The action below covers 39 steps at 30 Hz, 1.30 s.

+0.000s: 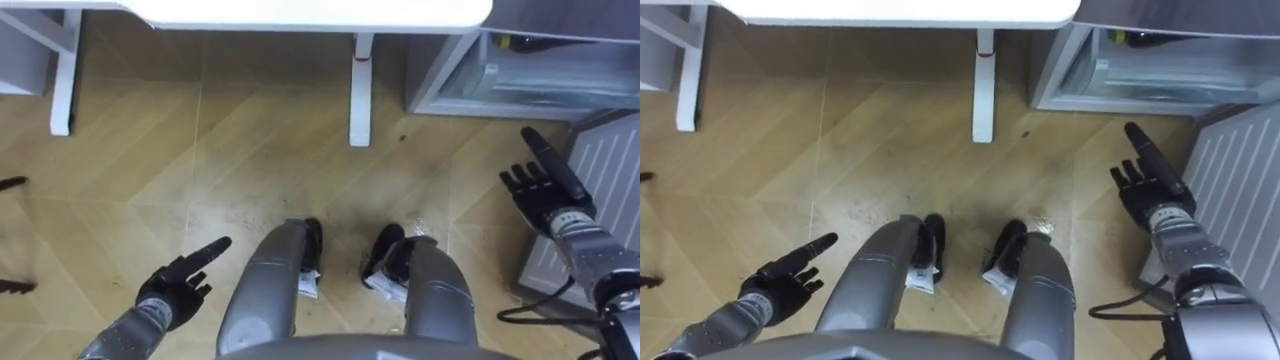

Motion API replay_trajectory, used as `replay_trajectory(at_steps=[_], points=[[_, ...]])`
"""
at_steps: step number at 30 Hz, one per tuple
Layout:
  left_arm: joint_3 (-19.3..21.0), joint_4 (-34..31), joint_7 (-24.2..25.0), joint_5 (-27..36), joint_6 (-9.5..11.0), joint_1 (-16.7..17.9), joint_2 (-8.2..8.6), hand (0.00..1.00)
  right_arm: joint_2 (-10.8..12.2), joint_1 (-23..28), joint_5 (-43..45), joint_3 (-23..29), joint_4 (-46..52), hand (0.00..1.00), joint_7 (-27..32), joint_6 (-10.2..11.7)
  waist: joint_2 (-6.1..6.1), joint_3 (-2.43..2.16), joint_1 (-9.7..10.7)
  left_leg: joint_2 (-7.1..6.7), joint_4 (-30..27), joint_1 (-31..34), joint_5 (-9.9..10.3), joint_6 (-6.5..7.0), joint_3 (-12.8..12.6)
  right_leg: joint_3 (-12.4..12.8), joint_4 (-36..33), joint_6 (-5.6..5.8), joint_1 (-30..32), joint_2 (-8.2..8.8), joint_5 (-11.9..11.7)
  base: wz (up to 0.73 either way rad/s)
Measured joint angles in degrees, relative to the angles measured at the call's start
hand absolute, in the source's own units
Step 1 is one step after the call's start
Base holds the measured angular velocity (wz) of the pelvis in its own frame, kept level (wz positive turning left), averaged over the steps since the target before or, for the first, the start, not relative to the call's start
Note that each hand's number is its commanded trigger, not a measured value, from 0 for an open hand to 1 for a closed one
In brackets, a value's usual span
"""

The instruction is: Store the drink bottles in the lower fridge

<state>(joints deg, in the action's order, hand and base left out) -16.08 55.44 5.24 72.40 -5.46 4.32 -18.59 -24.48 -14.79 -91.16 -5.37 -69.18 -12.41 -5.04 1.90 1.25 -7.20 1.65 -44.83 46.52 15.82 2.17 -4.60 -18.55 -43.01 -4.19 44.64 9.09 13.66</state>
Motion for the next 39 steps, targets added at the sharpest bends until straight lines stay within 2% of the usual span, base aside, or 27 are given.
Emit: replay_trajectory(at_steps=[4, 8, 10, 13, 15, 17, 18, 21, 23, 25, 26, 28, 30, 31, 33, 36, 39], points=[[0.1, 2.08, -0.29, 0.09, 0.58, -1.29, -0.02, 0.0, -0.05, 0.41, 0.24, 0.03, -0.07, 0.0, -0.08, 0.1, 0.61, 0.11, 1.03, -0.11, -2.31, 2.99, 0.76, 0.24, 0.04, 0.11, -2.36, -0.56, 2.92, 0.54, 0.39, 0.0], [0.13, 2.17, -1.6, 2.64, 0.63, -2.55, -0.19, 0.0, -0.06, -0.3, -0.24, -0.09, 0.05, 0.0, -0.05, -0.1, 0.74, 0.16, 0.46, 0.74, -7.42, 9.0, 2.66, 0.78, -1.45, 2.04, -7.31, -0.7, 9.97, 0.66, 1.36, -0.19], [0.15, 0.86, -2.56, 4.68, 0.6, -2.55, -0.3, 0.0, -0.3, -1.06, -0.57, -0.06, 0.31, 0.0, 0.06, -0.07, 0.54, 0.24, 0.75, 0.68, -9.5, 11.86, 3.37, 1.19, -2.55, 3.24, -10.26, -0.63, 13.75, 1.36, 2.1, -0.15], [0.15, -3.23, -4.83, 4.91, 0.78, -3.46, -1.03, 0.0, -0.44, -2.94, -0.64, -0.08, 0.48, 0.0, 1.08, -0.01, -0.26, 0.62, 1.41, 0.68, -13.15, 17.08, 4.14, 1.66, -3.52, 4.39, -15.0, -0.94, 19.77, 2.6, 3.3, 0.04], [-1.27, -4.13, -6.16, 7.79, 1.7, -7.22, -2.08, 0.0, -0.37, -6.07, -1.11, -0.99, 0.35, 0.0, 2.39, 0.0, -1.12, 1.05, 2.21, 0.62, -16.28, 21.06, 4.54, 1.73, -3.4, 4.31, -18.28, -1.59, 23.73, 3.37, 4.13, 0.14], [-2.81, -4.99, -7.63, 9.21, 3.18, -10.12, -2.51, 0.0, -0.39, -9.19, -1.3, -2.54, 0.35, 0.0, 3.21, 0.24, -1.72, 1.23, 2.75, 0.64, -18.54, 23.87, 4.98, 1.46, -2.95, 4.07, -20.32, -2.16, 26.26, 3.73, 4.48, 0.02], [-3.4, -6.17, -8.79, 9.23, 3.89, -11.47, -2.51, 0.0, -0.4, -11.06, -1.9, -2.95, 0.68, 0.0, 3.75, 0.38, -1.85, 1.26, 3.47, 0.63, -19.79, 25.28, 5.16, 1.52, -2.82, 3.93, -21.56, -2.01, 27.46, 4.05, 4.98, 0.05], [-5.09, -11.61, -11.66, 9.32, 5.06, -12.99, -3.52, 0.0, -0.52, -14.51, -2.87, -4.34, 2.45, 0.0, 5.6, 0.74, -2.26, 1.3, 4.91, 0.5, -21.39, 27.48, 5.29, 1.7, -2.76, 3.57, -23.44, -2.04, 29.4, 5.0, 5.65, 0.12], [-6.93, -12.91, -12.64, 9.72, 5.54, -14.36, -4.37, 0.0, -0.58, -17.37, -2.94, -4.8, 2.38, 0.0, 7.25, 0.75, -2.58, 1.46, 5.43, 0.28, -21.71, 27.93, 5.28, 1.69, -2.83, 3.43, -24.02, -2.26, 29.9, 5.74, 5.8, 0.07], [-8.02, -14.62, -13.49, 10.04, 5.84, -15.11, -5.65, 0.0, -0.84, -20.05, -3.05, -5.01, 2.42, 0.0, 8.8, 0.75, -3.55, 1.64, 5.62, -0.37, -21.74, 28.32, 5.22, 1.6, -2.97, 3.7, -24.85, -2.49, 30.73, 6.44, 6.11, 0.11], [-8.3, -16.67, -14.11, 10.06, 6.04, -15.17, -6.57, 0.0, -1.59, -21.47, -3.06, -5.25, 3.24, 0.0, 9.94, 0.75, -3.9, 1.62, 5.62, -0.42, -21.8, 29.06, 5.14, 1.5, -2.95, 3.56, -25.1, -2.61, 31.41, 6.84, 6.25, 0.14], [-8.97, -19.8, -15.8, 9.72, 6.8, -14.39, -9.12, 0.0, -3.56, -24.84, -2.99, -5.99, 7.67, 0.0, 13.65, 0.89, -4.91, 2.05, 5.47, -0.44, -21.8, 29.81, 5.03, 1.37, -3.03, 3.65, -25.46, -3.13, 32.4, 6.89, 6.32, 0.09], [-8.69, -21.42, -17.62, 9.35, 7.77, -13.5, -10.25, 0.0, -5.19, -27.71, -3.23, -7.24, 12.79, 0.0, 16.84, 0.81, -5.56, 2.39, 5.67, -0.37, -21.96, 29.97, 5.07, 1.35, -3.01, 3.55, -25.82, -3.7, 32.57, 7.16, 6.57, 0.05], [-8.57, -21.99, -18.21, 9.37, 8.32, -12.94, -10.65, 0.0, -5.24, -28.72, -3.75, -7.84, 13.07, 0.0, 18.59, 0.31, -5.99, 2.37, 5.81, -0.36, -21.91, 29.92, 5.09, 1.31, -2.99, 3.5, -25.9, -3.77, 32.55, 7.19, 6.71, 0.09], [-8.13, -25.58, -19.89, 9.14, 9.56, -9.42, -12.43, 0.0, -5.8, -30.29, -5.18, -9.18, 14.7, 0.0, 20.98, 0.34, -7.45, 2.35, 6.1, -0.52, -22.13, 30.0, 5.18, 1.21, -2.58, 3.25, -26.49, -4.06, 32.56, 7.37, 7.54, 0.13], [-6.59, -29.14, -20.98, 9.18, 9.77, -4.7, -12.84, 0.0, -7.49, -30.52, -6.58, -9.27, 16.63, 0.0, 23.85, 0.0, -7.76, 2.33, 6.05, -0.66, -23.21, 30.14, 5.99, 0.82, -1.83, 3.15, -27.73, -3.96, 32.54, 7.72, 8.77, 0.1], [-6.56, -29.09, -21.55, 9.21, 9.94, -2.66, -12.84, 0.0, -7.79, -31.44, -7.46, -9.27, 16.4, 0.0, 25.42, 0.01, -7.83, 2.37, 6.7, -1.56, -24.21, 30.16, 6.45, 0.7, -1.58, 3.14, -29.33, -4.07, 32.53, 8.72, 9.93, 0.12]])
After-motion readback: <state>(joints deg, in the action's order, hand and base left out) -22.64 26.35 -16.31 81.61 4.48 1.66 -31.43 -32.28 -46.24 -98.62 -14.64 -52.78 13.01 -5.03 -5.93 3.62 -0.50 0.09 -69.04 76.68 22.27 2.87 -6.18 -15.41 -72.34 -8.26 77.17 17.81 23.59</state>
